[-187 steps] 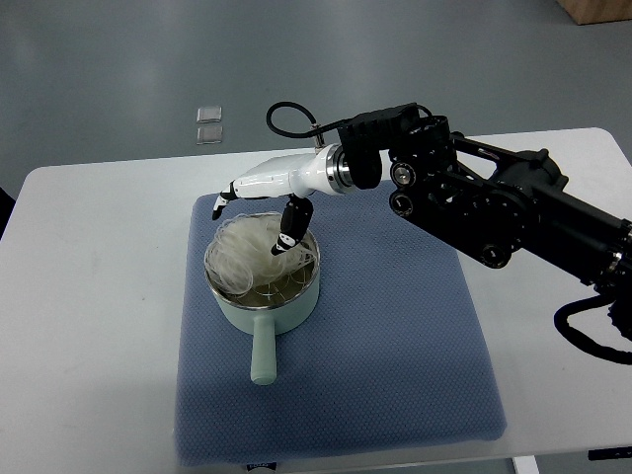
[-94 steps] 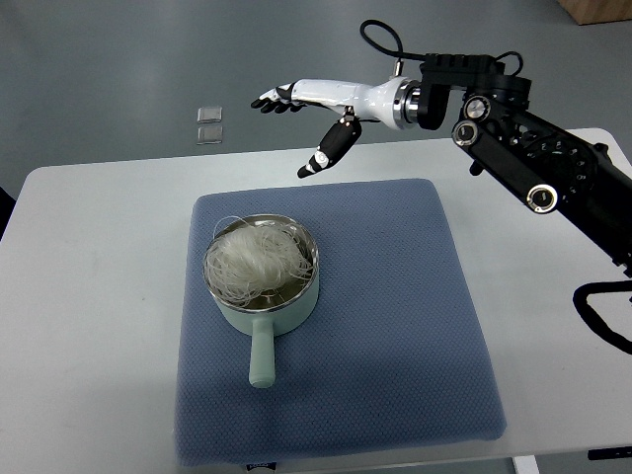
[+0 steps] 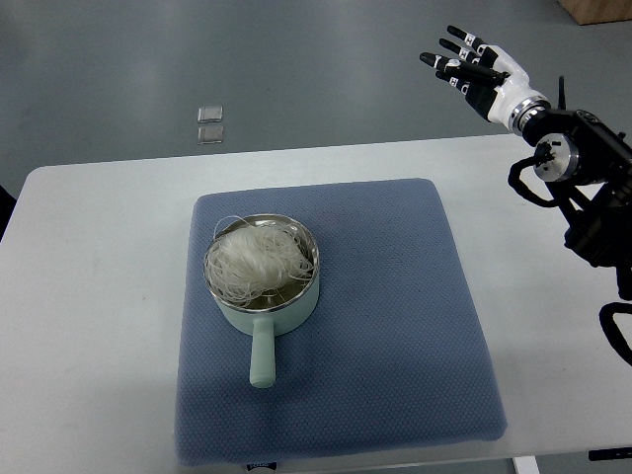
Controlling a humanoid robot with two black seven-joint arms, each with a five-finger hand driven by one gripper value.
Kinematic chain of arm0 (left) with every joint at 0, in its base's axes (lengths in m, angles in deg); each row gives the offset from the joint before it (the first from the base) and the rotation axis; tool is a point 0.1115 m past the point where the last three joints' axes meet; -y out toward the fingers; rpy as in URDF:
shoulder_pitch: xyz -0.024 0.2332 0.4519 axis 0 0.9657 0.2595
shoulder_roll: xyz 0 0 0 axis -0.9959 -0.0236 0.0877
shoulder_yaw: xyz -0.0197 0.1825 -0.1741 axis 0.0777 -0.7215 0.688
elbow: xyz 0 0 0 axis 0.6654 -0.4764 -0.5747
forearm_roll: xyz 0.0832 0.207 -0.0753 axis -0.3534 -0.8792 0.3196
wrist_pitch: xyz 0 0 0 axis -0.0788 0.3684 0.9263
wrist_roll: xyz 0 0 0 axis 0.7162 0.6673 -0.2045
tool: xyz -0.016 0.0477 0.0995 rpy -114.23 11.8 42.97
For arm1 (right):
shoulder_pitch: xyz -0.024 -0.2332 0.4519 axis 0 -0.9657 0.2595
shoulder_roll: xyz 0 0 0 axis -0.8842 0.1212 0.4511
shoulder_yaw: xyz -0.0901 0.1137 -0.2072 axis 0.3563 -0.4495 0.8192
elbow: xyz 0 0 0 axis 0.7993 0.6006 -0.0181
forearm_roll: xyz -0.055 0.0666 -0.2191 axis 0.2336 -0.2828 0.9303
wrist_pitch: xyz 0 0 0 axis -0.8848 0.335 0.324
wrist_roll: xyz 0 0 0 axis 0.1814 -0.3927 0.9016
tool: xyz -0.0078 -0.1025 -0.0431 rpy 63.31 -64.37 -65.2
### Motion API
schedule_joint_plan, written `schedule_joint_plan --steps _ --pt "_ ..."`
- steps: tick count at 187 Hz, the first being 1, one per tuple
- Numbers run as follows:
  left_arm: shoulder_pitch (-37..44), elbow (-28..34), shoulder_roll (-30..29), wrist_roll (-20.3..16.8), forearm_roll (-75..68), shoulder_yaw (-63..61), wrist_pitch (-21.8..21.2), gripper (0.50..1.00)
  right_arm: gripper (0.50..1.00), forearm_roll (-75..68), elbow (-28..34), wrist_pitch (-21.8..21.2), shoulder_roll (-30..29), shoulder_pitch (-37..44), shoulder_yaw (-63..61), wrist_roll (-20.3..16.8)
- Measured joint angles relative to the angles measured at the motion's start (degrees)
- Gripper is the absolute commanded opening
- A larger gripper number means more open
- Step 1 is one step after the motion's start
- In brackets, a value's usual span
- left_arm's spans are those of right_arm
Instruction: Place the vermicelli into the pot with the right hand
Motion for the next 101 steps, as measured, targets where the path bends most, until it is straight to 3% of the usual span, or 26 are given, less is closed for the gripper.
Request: schedule_joint_plan --steps 63,101 --pt "-0.16 -0.1 0.0 0.0 0.08 0.03 0.18 1.0 0.923 -5.18 -0.16 1.44 -0.35 -5.67 0.23 1.0" --pt "-0.16 -0.02 0.0 0.0 0.11 -0.01 0.18 1.0 0.924 -5.23 -0.16 11.3 -0.77 -6.75 0.62 7.51"
